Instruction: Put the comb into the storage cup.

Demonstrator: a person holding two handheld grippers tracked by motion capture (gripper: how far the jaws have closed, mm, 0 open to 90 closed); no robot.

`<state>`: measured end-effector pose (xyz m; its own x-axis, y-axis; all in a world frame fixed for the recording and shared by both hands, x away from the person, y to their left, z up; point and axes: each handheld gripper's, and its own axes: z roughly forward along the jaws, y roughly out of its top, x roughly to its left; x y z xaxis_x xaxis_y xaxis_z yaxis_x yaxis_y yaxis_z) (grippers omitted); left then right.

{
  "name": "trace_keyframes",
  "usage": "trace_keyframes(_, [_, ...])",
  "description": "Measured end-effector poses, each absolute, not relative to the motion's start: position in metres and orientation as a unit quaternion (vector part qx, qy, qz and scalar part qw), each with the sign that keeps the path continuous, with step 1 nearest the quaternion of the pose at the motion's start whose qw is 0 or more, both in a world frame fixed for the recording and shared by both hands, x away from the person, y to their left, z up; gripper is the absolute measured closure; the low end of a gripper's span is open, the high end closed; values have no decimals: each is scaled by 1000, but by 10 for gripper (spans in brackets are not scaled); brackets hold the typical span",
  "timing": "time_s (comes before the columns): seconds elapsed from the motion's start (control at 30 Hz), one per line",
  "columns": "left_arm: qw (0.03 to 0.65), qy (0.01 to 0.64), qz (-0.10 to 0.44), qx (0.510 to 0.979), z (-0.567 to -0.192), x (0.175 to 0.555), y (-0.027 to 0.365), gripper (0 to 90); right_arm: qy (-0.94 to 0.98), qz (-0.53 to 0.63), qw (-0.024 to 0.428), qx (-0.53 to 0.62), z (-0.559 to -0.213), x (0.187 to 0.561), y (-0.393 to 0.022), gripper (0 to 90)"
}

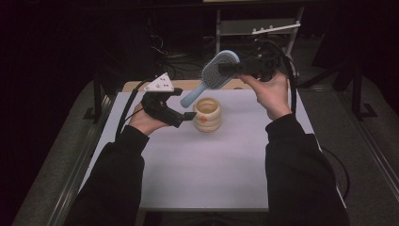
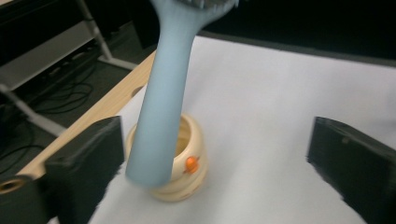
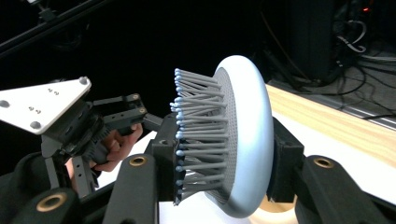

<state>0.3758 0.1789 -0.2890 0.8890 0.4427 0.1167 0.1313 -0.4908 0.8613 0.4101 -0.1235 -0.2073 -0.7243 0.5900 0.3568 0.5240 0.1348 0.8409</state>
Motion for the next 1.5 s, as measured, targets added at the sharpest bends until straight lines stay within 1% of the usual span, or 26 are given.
trace_keyframes(0.03, [472, 172, 163, 849, -290, 376, 179, 7, 753, 542, 32, 372, -206, 411, -125, 550])
trace_keyframes(0.07, [465, 178, 166, 851, -292, 377, 180, 0, 752, 542, 34, 374, -205, 412, -127, 550])
trace_keyframes(0.3, [468, 191, 161, 848, -299, 380, 192, 0, 749, 539, 48, 382, -200, 415, -133, 550])
trace_keyframes(0.47, [470, 182, 179, 845, -303, 376, 202, 0, 752, 531, 60, 385, -199, 418, -135, 549])
trace_keyframes(0.67, [480, 181, 181, 839, -306, 374, 213, 0, 748, 534, 65, 389, -198, 421, -139, 549])
trace_keyframes(1.0, [497, 190, 170, 830, -317, 372, 232, 0, 748, 515, 92, 409, -198, 423, -150, 549])
trace_keyframes(1.13, [514, 193, 174, 818, -320, 370, 241, 0, 747, 510, 98, 415, -199, 424, -152, 549])
trace_keyframes(1.23, [523, 193, 164, 814, -324, 368, 247, 0, 749, 508, 99, 414, -198, 424, -152, 549])
trace_keyframes(1.5, [535, 200, 159, 806, -342, 362, 263, 0, 759, 486, 110, 418, -209, 431, -149, 549])
